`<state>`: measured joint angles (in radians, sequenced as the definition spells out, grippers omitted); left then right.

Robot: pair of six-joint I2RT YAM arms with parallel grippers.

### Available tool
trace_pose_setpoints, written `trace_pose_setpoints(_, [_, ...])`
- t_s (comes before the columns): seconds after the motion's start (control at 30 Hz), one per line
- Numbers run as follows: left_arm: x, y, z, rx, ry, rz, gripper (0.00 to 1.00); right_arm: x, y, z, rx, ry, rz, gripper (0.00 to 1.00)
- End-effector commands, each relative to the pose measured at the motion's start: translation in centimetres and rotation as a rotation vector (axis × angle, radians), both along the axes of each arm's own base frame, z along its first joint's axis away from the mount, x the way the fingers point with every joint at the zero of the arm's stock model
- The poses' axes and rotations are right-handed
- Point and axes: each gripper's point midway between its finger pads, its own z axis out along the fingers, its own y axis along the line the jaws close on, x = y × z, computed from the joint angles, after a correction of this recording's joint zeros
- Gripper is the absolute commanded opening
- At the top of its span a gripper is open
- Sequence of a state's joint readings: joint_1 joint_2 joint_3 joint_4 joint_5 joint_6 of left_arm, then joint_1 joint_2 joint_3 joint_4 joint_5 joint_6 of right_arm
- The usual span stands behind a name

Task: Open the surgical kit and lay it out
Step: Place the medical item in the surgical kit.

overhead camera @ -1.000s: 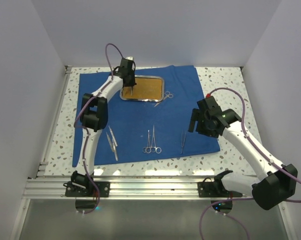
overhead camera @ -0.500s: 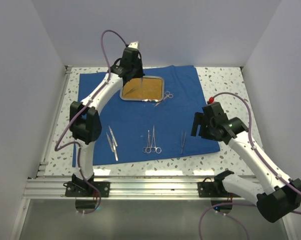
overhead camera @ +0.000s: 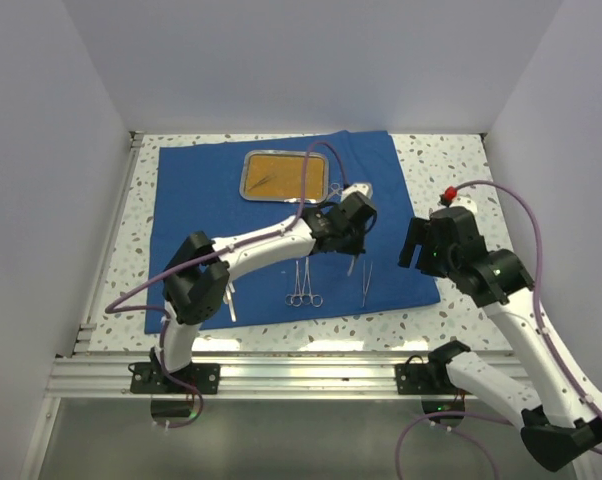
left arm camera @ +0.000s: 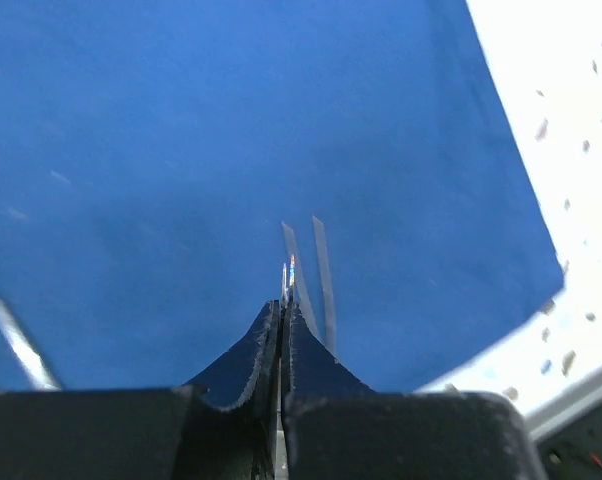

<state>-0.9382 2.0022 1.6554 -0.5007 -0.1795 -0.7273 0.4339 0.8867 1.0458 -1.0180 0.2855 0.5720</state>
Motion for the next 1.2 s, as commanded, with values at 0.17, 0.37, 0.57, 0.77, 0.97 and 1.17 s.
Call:
trace_pose_setpoints(0.17, [-4.2, -2.3, 0.8, -0.051, 0.025, 0.091, 0.0, -1.0, -2.3, 3.9, -0.065, -0.09, -0.023, 0.84])
trace_pose_setpoints(0.37, [-6.2, -3.2, -2.3, -0.02, 0.072, 0.102, 0.0, -3.0, -2.5, 2.9, -0.034, -0.073, -0.012, 0.84])
trace_pose_setpoints(0.57, [-6.1, -4.5, -3.5, -0.028, 0.068, 0.106, 0.12, -3.9, -3.2, 2.7, -0.059, -0.066, -0.007, 0.84])
trace_pose_setpoints(0.77, [-4.7, -6.2, -1.5, -0.026, 0.014, 0.084, 0.44, -4.0, -3.4, 2.8, -0.063, -0.073, -0.01, 0.84])
trace_pose_setpoints(0.97, [1.5, -4.9, 5.1, -0.015, -0.153, 0.062, 0.59, -3.7, -3.2, 2.5, -0.055, -0.071, -0.018, 0.84])
trace_pose_setpoints(1.17, [12.0, 4.7, 8.3, 0.042, -0.261, 0.107, 0.58, -2.7, -2.6, 2.4, -0.045, -0.076, -0.016, 0.84])
